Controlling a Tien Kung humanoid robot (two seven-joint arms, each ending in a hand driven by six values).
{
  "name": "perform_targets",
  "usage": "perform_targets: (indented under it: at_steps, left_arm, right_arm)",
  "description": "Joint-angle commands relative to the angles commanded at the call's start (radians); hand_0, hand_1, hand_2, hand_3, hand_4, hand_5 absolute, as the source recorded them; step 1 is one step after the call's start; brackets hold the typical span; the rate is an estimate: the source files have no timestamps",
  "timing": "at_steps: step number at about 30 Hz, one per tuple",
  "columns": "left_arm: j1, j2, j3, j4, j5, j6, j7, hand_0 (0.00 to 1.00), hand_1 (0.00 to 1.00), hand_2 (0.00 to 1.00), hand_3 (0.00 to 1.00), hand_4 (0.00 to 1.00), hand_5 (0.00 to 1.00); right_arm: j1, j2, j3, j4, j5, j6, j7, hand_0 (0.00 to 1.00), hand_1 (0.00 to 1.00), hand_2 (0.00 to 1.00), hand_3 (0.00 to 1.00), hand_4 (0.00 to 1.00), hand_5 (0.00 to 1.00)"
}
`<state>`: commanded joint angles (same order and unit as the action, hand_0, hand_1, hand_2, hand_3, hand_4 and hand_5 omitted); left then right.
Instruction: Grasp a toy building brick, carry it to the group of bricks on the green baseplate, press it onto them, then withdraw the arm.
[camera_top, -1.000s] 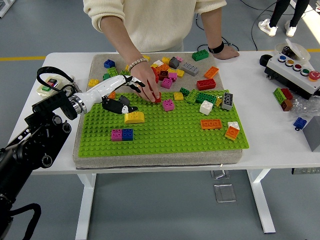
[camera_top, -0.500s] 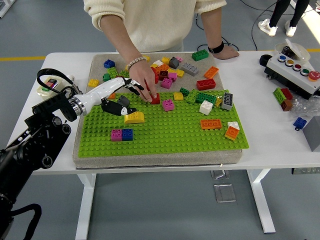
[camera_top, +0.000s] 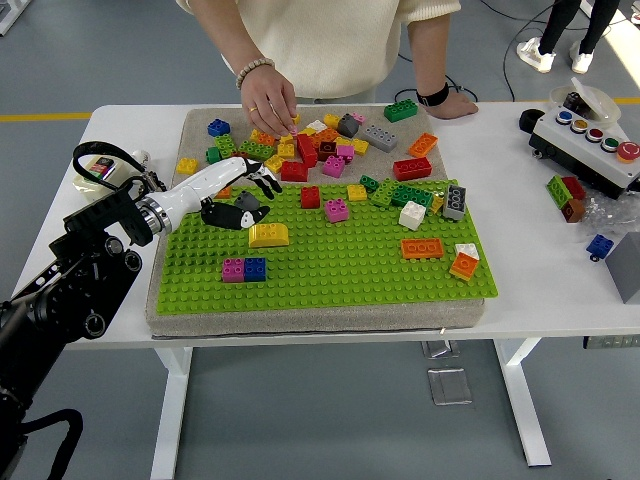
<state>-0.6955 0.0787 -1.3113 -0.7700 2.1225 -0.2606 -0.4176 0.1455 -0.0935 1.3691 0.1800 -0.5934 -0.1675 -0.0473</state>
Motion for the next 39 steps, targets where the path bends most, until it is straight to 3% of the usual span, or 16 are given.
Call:
perform_targets:
  at_steps: [1,2,7,8,16,37,39]
  left_arm:
    - [0.0,0.0,-0.001,0.001,0.001,-0.001,0.0,0.782,0.67,0.571,0.568,0.557,0.002]
    - [0.0,-0.001,-0.002,0.003,0.003,-0.003,-0.001,0.812,0.722,0.618,0.655,0.662,0.002]
    - [-0.001,-0.002,-0.007,0.008,0.029,-0.022,-0.003,0.812,0.722,0.618,0.655,0.662,0.002]
    - [-0.001,-0.003,-0.008,0.009,0.034,-0.025,-0.003,0.849,0.762,0.707,0.784,0.85,0.028]
    - [-0.007,-0.01,-0.002,0.042,0.089,-0.035,-0.008,0.873,0.775,0.741,0.795,0.891,0.042]
    - [-0.068,-0.035,0.056,0.173,0.119,0.038,-0.033,0.86,0.768,0.732,0.786,0.9,0.038]
    - [-0.078,-0.035,0.071,0.189,0.124,0.044,-0.036,0.858,0.76,0.69,0.77,0.89,0.047]
  right_arm:
    - [0.0,0.0,-0.001,0.0,0.0,0.0,0.0,0.73,0.662,0.708,0.585,0.919,0.501]
    - [0.0,0.0,-0.001,0.0,0.0,0.0,0.0,0.73,0.662,0.708,0.586,0.919,0.502]
    - [-0.001,0.001,0.0,0.0,0.001,-0.001,0.002,0.73,0.662,0.708,0.586,0.919,0.502]
    - [-0.001,0.001,0.0,0.0,0.001,-0.001,0.002,0.73,0.662,0.708,0.586,0.92,0.502]
    - [-0.003,0.003,0.003,0.0,0.005,0.001,0.008,0.729,0.662,0.708,0.585,0.92,0.504]
    - [0.004,0.0,0.001,0.0,0.013,0.002,0.014,0.728,0.661,0.708,0.586,0.921,0.505]
    - [0.004,0.0,0.001,0.0,0.014,0.002,0.014,0.728,0.661,0.708,0.586,0.921,0.504]
